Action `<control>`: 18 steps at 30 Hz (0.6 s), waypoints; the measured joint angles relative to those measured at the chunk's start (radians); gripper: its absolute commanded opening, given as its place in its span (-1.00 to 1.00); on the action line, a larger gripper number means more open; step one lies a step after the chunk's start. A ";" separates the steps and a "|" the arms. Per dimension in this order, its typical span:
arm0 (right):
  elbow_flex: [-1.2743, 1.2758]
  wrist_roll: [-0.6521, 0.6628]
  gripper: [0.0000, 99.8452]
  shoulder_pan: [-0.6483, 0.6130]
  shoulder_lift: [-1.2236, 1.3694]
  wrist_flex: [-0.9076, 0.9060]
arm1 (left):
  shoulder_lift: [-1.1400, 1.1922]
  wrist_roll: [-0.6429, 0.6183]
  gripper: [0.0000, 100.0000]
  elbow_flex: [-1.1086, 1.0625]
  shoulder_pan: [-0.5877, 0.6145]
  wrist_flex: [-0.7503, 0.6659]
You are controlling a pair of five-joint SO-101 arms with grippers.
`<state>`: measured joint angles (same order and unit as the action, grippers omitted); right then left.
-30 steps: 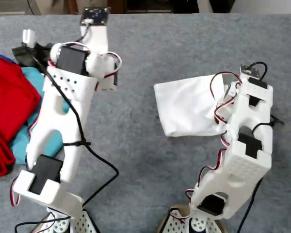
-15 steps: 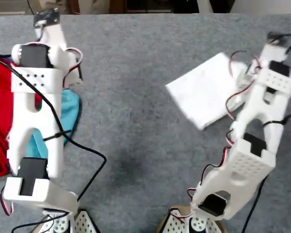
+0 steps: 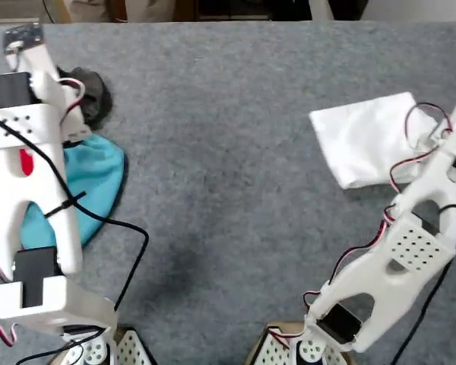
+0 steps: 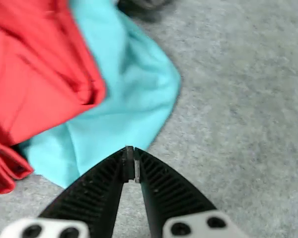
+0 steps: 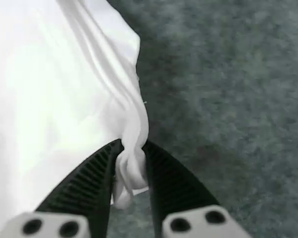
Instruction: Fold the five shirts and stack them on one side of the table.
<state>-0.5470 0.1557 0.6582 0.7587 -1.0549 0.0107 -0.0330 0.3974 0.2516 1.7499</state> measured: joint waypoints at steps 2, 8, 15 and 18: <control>-0.029 0.029 -0.54 0.011 0.000 -0.035 | 0.000 0.000 -0.95 0.000 0.048 0.000; -0.173 0.066 -0.01 0.012 0.000 -0.236 | -0.006 -0.031 -0.53 0.008 0.275 0.000; -0.328 0.127 -0.16 0.003 0.000 -0.373 | -0.026 -0.009 -0.53 0.009 0.592 -0.005; -0.402 0.129 -0.32 -0.006 0.000 -0.440 | 0.008 -0.006 -0.60 -0.068 0.684 -0.112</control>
<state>-0.9490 0.2846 0.6521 0.7587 -1.4952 0.0184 -0.0391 0.3299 0.9360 1.6379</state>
